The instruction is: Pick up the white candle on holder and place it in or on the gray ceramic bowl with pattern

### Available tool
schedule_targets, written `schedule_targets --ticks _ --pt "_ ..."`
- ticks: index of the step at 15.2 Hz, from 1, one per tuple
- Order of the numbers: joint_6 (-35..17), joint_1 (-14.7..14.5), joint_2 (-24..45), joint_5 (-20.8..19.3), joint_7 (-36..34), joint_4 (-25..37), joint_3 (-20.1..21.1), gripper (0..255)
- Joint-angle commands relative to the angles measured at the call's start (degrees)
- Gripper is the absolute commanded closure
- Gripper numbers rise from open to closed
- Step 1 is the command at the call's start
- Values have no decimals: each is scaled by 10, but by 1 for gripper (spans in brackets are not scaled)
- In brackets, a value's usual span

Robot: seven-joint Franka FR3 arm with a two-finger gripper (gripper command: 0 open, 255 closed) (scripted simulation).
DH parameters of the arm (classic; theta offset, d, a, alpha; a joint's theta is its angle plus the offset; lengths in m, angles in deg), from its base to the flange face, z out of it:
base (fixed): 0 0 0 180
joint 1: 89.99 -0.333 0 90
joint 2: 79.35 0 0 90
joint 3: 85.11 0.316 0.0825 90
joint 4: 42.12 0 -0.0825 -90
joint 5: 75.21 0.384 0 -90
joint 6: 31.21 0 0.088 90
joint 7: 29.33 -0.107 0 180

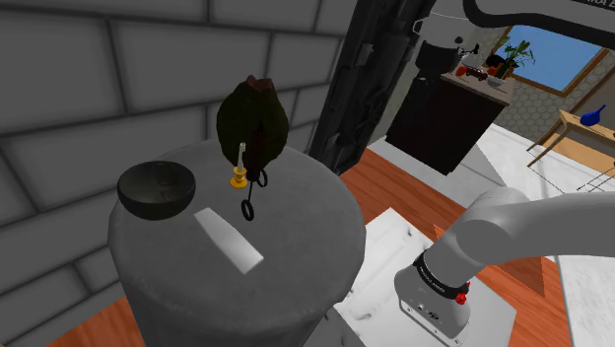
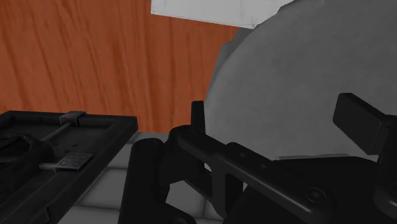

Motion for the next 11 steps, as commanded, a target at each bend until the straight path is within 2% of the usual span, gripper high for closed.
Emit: schedule_targets --ticks 1,6,11 --pt "0 0 0 0 0 0 0 0" --pt "-79 -8 8 35 -95 -50 63 0" --pt "-164 -12 45 59 -190 -76 131 0"
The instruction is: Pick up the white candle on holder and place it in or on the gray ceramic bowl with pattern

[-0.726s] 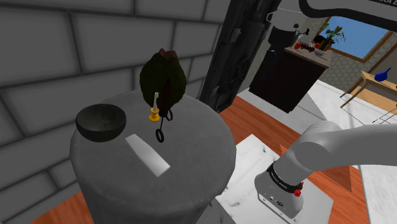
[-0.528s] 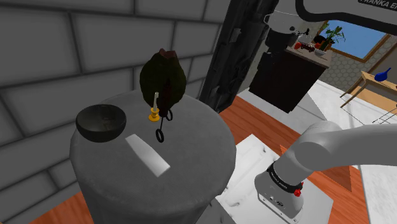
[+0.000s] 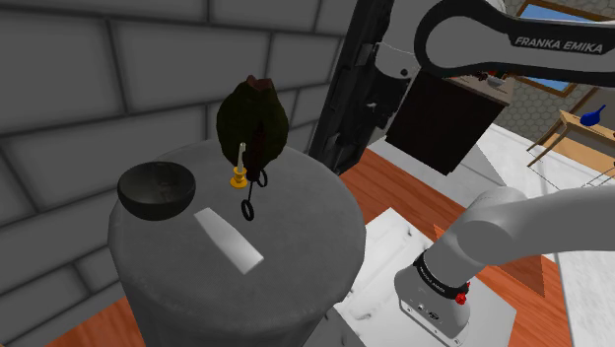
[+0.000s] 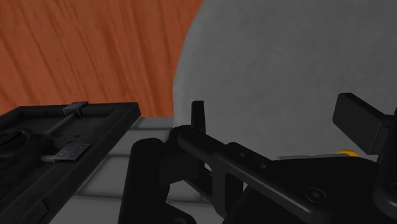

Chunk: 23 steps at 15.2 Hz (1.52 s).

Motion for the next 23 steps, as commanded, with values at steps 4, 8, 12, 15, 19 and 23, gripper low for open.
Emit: schedule_targets --ticks 4,8,12,15,19,23 --pt "-88 6 58 9 -99 -9 70 0" --pt "-153 22 125 -6 -187 5 131 0" --pt "-207 51 209 -50 -287 37 196 0" --pt "-234 78 284 -110 -376 73 245 0" --pt "-240 96 405 -231 -513 138 293 0" --pt "-210 60 534 -357 -636 223 288 0"
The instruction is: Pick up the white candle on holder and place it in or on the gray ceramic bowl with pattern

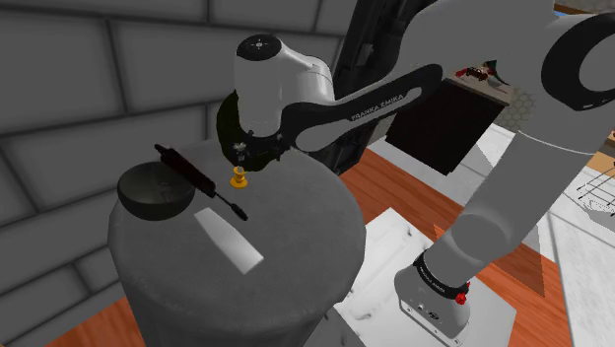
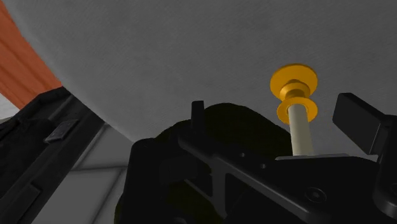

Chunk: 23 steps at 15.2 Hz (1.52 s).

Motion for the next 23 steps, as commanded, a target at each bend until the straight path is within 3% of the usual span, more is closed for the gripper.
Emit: schedule_targets --ticks 1,4,12,20,21,23 --pt "16 -26 60 -59 -57 42 -11 0" --pt "44 -76 141 -121 -113 116 -39 0" --pt "9 -77 172 -155 -130 105 -62 0" --pt "9 -77 172 -155 -130 105 -62 0" --pt "9 -77 172 -155 -130 105 -62 255" --pt "9 -77 172 -155 -130 105 -62 255"
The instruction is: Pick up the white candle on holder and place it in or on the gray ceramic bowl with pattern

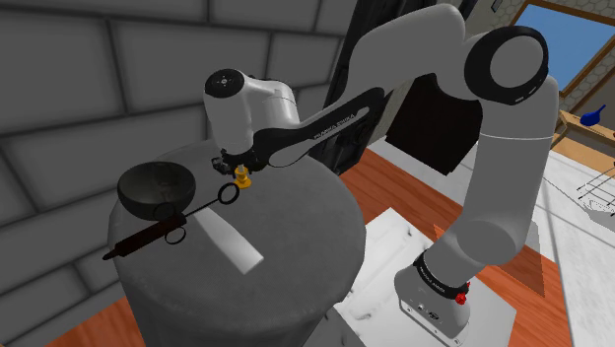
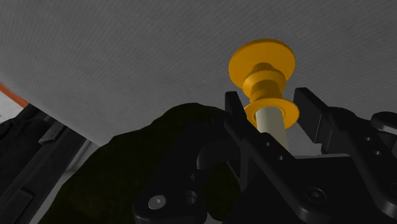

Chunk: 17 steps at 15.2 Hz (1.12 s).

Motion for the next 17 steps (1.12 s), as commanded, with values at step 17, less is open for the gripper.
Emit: schedule_targets --ticks 17 --pt "38 16 -47 47 45 14 23 255"
